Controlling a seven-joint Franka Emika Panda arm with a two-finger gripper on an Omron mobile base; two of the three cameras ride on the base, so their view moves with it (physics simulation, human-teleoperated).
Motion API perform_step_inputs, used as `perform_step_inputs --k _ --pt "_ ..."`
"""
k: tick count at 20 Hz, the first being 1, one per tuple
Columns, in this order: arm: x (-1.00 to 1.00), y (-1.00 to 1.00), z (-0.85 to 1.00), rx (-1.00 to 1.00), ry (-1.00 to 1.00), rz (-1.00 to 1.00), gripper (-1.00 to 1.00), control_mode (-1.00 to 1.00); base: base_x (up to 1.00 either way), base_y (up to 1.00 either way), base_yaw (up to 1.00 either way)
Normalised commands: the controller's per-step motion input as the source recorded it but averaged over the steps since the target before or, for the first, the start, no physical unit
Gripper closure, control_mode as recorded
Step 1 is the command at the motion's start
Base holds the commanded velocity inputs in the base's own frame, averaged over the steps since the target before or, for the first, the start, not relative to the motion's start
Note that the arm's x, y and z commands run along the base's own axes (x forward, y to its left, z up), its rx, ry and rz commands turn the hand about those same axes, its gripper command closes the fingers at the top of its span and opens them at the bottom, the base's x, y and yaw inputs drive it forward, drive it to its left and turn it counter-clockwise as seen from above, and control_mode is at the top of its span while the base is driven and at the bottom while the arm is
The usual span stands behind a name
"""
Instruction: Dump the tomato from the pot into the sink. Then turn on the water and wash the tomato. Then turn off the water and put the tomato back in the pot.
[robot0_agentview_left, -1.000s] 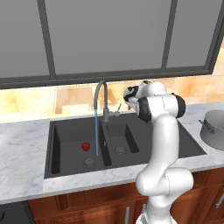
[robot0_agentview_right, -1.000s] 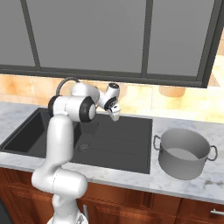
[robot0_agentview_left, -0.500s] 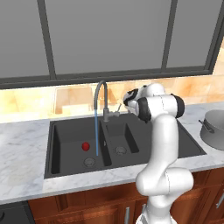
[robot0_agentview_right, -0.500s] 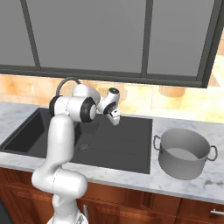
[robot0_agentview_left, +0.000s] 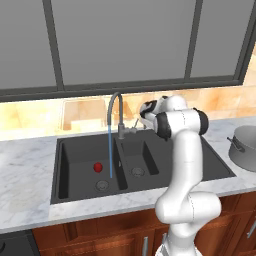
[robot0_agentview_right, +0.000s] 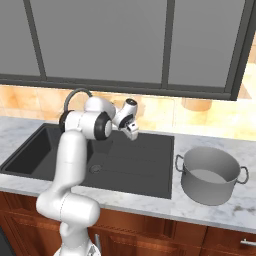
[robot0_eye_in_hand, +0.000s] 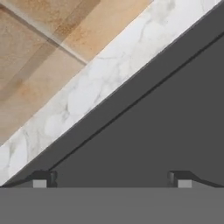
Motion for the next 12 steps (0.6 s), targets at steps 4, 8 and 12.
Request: perform_step_inputs --k 4,8,12 --pt "0.31 0.06 -0.14 0.0 0.0 0.15 -1.0 -1.0 0.0 0.0 0.0" --pt "0.37 0.15 -0.14 0.0 0.0 0.14 -1.0 -1.0 0.0 0.0 0.0" --pt "0.38 0.21 -0.19 -0.02 0.0 0.12 -1.0 -1.0 0.0 0.0 0.0"
